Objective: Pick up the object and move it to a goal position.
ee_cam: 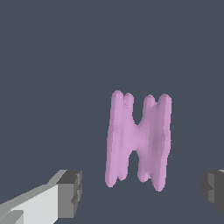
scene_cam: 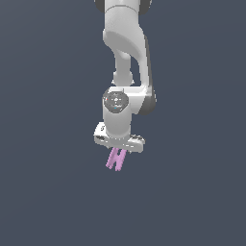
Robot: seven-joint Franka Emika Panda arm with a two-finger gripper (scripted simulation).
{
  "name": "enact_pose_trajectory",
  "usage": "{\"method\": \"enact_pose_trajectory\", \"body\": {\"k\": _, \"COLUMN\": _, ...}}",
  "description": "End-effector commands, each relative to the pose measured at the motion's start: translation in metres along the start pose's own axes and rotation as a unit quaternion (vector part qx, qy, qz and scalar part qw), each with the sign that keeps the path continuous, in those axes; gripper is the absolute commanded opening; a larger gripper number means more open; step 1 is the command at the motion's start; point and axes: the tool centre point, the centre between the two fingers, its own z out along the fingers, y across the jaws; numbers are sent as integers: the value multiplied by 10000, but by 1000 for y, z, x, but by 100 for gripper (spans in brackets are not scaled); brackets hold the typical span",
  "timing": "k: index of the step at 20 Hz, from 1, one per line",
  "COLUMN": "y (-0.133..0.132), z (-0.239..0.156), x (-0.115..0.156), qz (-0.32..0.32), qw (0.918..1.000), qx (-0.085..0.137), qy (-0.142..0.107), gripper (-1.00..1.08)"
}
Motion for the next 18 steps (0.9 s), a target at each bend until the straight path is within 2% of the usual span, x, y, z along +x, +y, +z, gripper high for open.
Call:
{"method": "enact_pose_trajectory", "body": {"k": 1, "y": 5, "z": 11, "x": 6, "qz": 182, "qw": 9998, "qx": -14, "qy": 6, "gripper": 100}}
{"method": "enact_pose_trajectory", "body": {"k": 13, "y": 11, "z": 28, "x": 11, "qz": 390, "qw": 9992, "qx": -36, "qy": 2, "gripper": 100}}
{"method": "enact_pose_trajectory", "body": {"k": 18, "y": 12, "z": 48, "x": 11, "qz": 400, "qw": 9992, "qx": -36, "qy": 4, "gripper": 100}}
